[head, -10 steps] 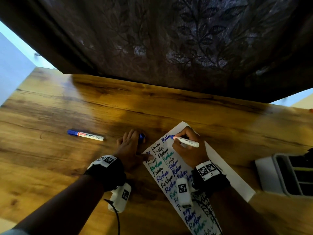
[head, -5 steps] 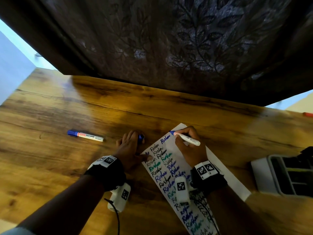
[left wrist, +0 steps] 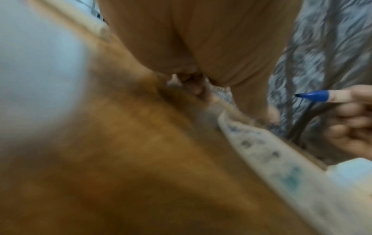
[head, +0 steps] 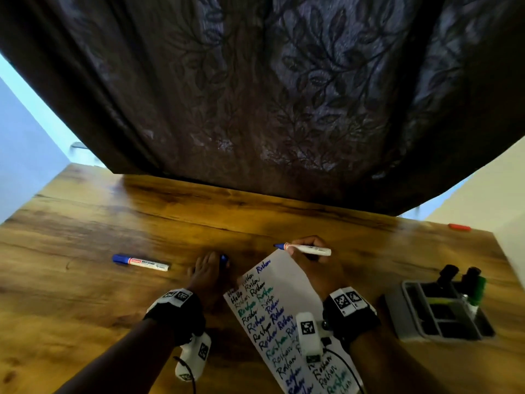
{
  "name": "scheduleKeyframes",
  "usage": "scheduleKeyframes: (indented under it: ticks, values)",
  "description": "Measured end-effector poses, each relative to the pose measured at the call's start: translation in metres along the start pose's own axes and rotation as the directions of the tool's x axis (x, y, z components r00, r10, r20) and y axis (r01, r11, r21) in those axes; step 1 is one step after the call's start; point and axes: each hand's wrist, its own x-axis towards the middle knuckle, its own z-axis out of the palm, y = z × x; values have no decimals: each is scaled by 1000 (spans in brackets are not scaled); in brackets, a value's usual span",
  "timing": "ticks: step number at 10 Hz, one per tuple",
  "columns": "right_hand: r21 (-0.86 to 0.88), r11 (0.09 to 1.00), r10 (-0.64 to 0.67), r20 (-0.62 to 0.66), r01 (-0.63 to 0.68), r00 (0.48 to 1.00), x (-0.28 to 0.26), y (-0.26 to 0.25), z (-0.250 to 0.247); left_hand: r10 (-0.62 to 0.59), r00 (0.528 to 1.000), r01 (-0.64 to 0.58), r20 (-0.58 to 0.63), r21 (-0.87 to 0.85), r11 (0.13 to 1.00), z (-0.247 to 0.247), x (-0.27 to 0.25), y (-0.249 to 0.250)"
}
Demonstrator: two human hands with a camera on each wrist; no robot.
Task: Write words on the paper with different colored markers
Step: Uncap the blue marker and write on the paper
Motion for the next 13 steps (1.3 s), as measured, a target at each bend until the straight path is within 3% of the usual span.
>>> scheduleKeyframes:
  ticks: [1, 2, 3, 4, 6, 7, 9, 11, 12, 13]
  values:
    - [-43, 997, -66, -19, 65, 998, -17, -21, -15, 43, 998, -45, -39, -65, 997, -3, -3, -2]
    - [22, 982, -187, 13, 186, 982, -38, -36, -25, 156, 981, -173, -113, -167, 971, -9, -28, 20]
    - [6, 976, -216, 39, 216, 976, -57, -47, -33, 254, 956, -285, -150, -248, 926, -10, -57, 58]
    - [-62, 980, -187, 38, 189, 982, -72, -49, -39, 329, 940, -342, -93, -236, 910, 1, -71, 72]
    - [-87, 979, -178, 53, 183, 982, -93, -44, -48, 398, 916, -402, -56, -158, 902, 24, -80, 84]
    - [-98, 982, -157, 58, 162, 986, -102, -43, -52, 438, 893, -446, -100, -78, 892, 32, -81, 89]
    - [-136, 972, -182, 77, 191, 980, -113, -37, -57, 504, 860, -510, -80, -92, 855, 42, -90, 98]
    - [-127, 972, -191, 73, 199, 979, -118, -36, -66, 520, 854, -510, -10, -206, 835, 42, -99, 112]
    - [-120, 969, -208, 61, 214, 976, -117, -40, -70, 561, 818, -568, -126, -326, 755, 47, -100, 117]
    - [-119, 970, -210, 28, 212, 977, -115, -45, -72, 589, 803, -597, -96, -121, 793, 41, -103, 129]
